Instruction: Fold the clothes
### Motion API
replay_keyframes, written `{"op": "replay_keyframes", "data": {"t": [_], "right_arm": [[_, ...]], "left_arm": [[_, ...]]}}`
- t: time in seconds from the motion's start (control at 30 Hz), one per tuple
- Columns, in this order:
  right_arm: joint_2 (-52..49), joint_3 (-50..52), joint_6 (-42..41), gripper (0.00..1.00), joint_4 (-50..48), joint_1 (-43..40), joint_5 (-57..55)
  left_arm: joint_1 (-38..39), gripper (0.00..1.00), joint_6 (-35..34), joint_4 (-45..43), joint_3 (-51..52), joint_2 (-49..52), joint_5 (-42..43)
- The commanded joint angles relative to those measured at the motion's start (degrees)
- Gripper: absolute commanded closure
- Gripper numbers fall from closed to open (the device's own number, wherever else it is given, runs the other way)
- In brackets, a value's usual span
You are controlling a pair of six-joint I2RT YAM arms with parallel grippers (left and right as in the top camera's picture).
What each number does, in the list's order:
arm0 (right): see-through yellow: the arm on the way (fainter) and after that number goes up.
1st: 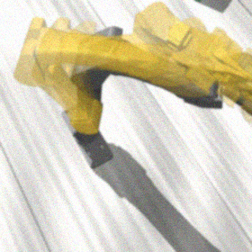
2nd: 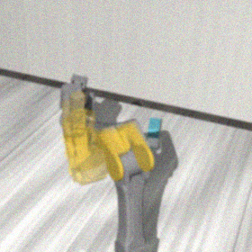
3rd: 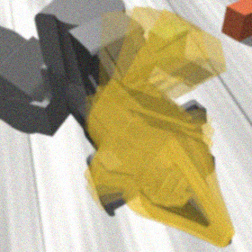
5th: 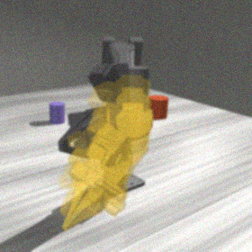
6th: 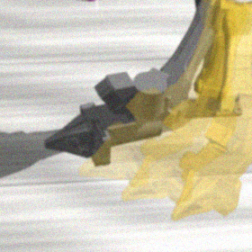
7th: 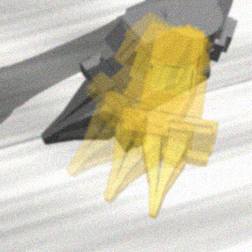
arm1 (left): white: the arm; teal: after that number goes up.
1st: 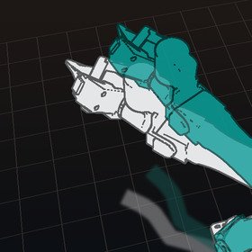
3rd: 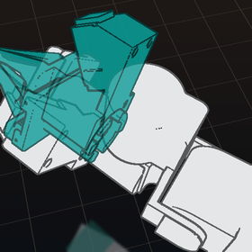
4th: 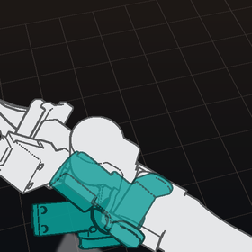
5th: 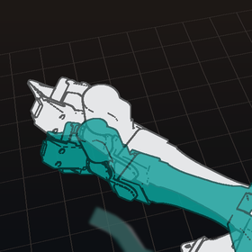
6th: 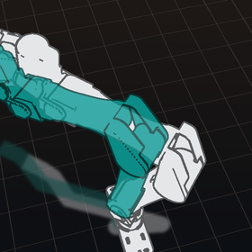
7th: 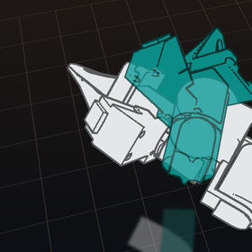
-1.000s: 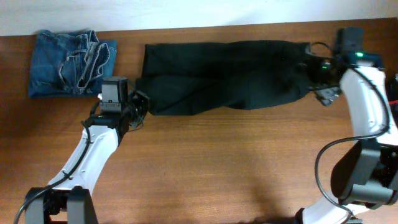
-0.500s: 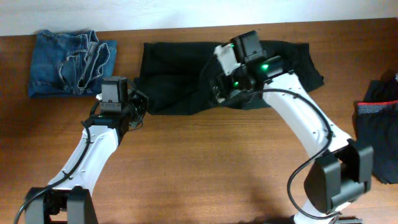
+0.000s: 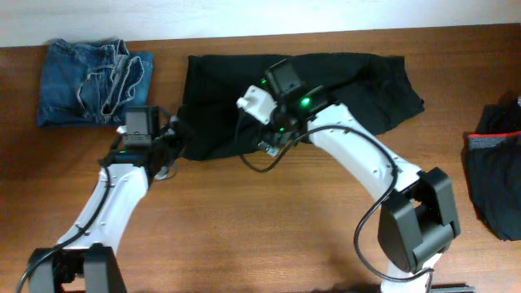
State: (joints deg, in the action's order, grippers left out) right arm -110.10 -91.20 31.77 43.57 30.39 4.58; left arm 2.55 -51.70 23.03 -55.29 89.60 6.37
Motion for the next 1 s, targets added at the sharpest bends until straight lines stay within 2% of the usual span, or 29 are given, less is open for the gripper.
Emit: {"op": "replay_keyframes", "data": {"t": [0.0, 0.27, 0.43, 0.57, 0.97], "right_arm": [[0.0, -1.0, 2.5, 0.01, -0.4, 4.5, -3.4], [-1.1, -1.0, 2.6, 0.01, -5.6, 8.5, -3.8], [-7.1, -1.0, 4.1, 0.01, -10.5, 12.0, -6.5], [-12.4, -1.0, 4.2, 0.01, -16.2, 14.8, -10.4], [-14.7, -1.0, 5.5, 0.01, -22.2, 21.8, -9.8]], "left_arm": [[-7.2, 0.01, 5.2, 6.9, -2.0, -3.6, -4.6], [-25.6, 0.01, 6.8, 14.0, -2.0, -7.8, -5.1], [-31.7, 0.01, 6.8, 18.7, -2.0, -7.8, -4.2], [-32.0, 0.01, 6.8, 21.0, -2.0, -7.8, -4.3], [-32.0, 0.01, 6.8, 21.2, -2.0, -7.8, -4.3]]}}
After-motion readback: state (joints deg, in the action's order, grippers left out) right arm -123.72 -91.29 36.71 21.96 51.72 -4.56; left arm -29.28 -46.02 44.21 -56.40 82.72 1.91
